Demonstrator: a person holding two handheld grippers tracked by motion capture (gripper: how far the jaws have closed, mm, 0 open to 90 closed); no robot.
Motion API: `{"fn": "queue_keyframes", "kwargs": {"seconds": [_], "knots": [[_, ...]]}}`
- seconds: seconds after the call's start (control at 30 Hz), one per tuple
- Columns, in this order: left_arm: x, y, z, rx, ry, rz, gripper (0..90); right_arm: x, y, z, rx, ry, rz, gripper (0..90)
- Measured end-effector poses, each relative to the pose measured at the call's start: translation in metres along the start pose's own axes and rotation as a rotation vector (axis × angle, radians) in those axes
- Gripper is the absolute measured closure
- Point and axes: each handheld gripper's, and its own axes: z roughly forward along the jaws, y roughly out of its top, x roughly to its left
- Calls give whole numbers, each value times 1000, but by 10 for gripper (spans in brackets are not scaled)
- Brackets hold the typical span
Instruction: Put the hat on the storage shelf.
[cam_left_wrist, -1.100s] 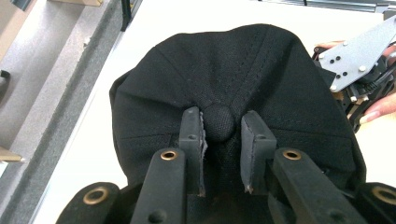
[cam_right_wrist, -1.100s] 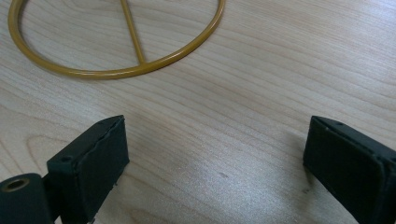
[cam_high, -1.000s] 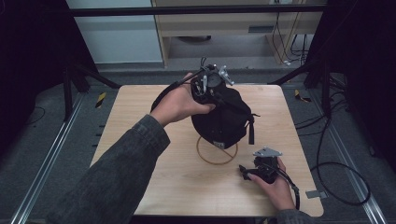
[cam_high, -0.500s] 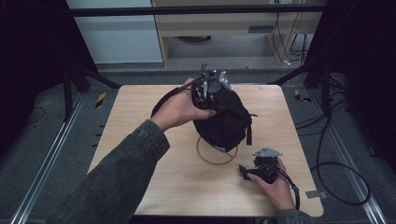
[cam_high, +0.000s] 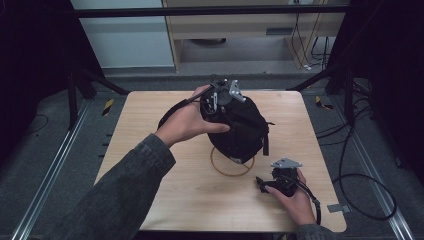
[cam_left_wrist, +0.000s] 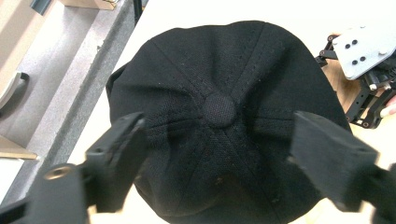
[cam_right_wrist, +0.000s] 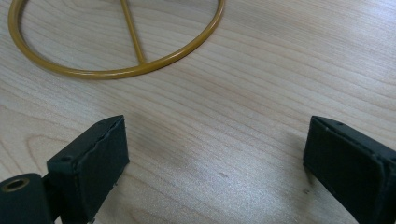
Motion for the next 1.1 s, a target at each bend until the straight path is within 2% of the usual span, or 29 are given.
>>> {"fn": "queue_keyframes", "kwargs": {"seconds": [0.1,0.17,0.27,0.47,0.63,0.9,0.97,1.1], "knots": [[0,-3,0,-15,-27,-8,87,0,0,0,0,0,0,68],[-1,-4,0,-14,-35,2,63,0,0,0,0,0,0,68],[0,-6,-4,-43,-45,-1,48,0,0,0,0,0,0,68],[0,-8,-13,-81,-50,-19,43,0,0,0,0,0,0,68],[-3,-10,-18,-83,-52,-13,42,0,0,0,0,0,0,68],[-8,-19,-26,-102,-59,-28,44,0,0,0,0,0,0,68],[-10,-22,-28,-99,-60,-20,45,0,0,0,0,0,0,68],[-11,-29,-34,-108,-59,-35,46,0,0,0,0,0,0,68]]}}
